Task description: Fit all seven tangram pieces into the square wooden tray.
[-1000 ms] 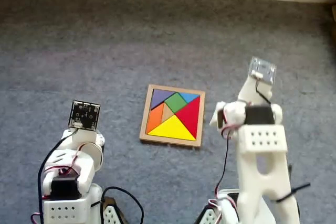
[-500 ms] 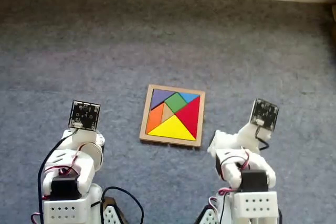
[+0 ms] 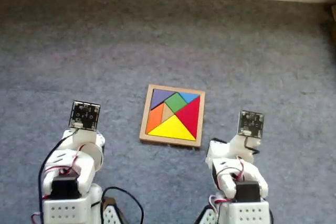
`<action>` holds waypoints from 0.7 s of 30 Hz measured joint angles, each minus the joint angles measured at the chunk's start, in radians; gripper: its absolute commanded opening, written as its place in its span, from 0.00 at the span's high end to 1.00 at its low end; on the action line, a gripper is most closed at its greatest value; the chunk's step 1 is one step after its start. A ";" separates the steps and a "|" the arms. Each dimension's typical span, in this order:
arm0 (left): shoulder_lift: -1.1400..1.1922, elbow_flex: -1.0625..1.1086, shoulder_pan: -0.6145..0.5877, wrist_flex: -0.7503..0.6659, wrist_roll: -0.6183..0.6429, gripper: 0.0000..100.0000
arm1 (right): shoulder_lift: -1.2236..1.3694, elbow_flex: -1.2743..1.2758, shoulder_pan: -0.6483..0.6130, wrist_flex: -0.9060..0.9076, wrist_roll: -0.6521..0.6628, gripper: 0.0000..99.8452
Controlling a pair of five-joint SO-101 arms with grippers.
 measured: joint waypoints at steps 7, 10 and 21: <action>0.000 0.109 0.112 -0.051 0.002 0.99 | -0.006 0.003 0.017 -0.003 0.015 1.00; 0.000 0.112 0.138 -0.095 0.003 0.99 | -0.006 0.003 0.052 -0.003 0.015 1.00; 0.000 0.114 0.152 0.118 0.000 0.99 | -0.006 0.003 0.083 0.130 0.018 1.00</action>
